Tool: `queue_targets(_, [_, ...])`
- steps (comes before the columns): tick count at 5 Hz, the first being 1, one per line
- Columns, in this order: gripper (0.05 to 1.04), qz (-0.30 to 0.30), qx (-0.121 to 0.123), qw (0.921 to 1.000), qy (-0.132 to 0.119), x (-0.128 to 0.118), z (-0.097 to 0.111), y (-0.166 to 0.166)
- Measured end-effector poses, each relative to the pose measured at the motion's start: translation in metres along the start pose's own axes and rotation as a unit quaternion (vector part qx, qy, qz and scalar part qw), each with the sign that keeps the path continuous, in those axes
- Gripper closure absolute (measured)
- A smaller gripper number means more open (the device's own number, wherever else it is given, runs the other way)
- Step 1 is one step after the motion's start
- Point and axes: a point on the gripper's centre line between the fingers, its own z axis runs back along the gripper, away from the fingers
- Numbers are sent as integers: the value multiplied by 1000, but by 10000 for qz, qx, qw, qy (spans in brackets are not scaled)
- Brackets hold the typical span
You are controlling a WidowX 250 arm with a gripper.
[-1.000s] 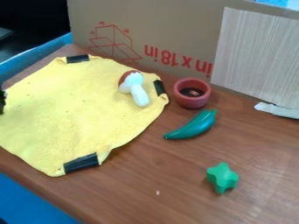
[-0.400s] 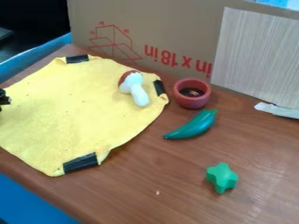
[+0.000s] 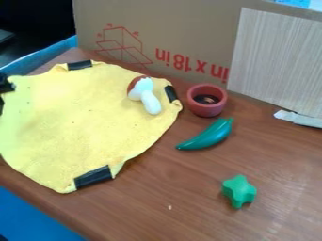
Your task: Fold the cloth from bottom left to top right to cover the white figure
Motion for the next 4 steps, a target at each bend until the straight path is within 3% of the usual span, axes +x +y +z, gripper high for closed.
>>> queue_targets(1, [1025,51,-183,9998,14,5,9,-30])
queue_targets(4, [1026,302,-328,9988,194,28,11,-124])
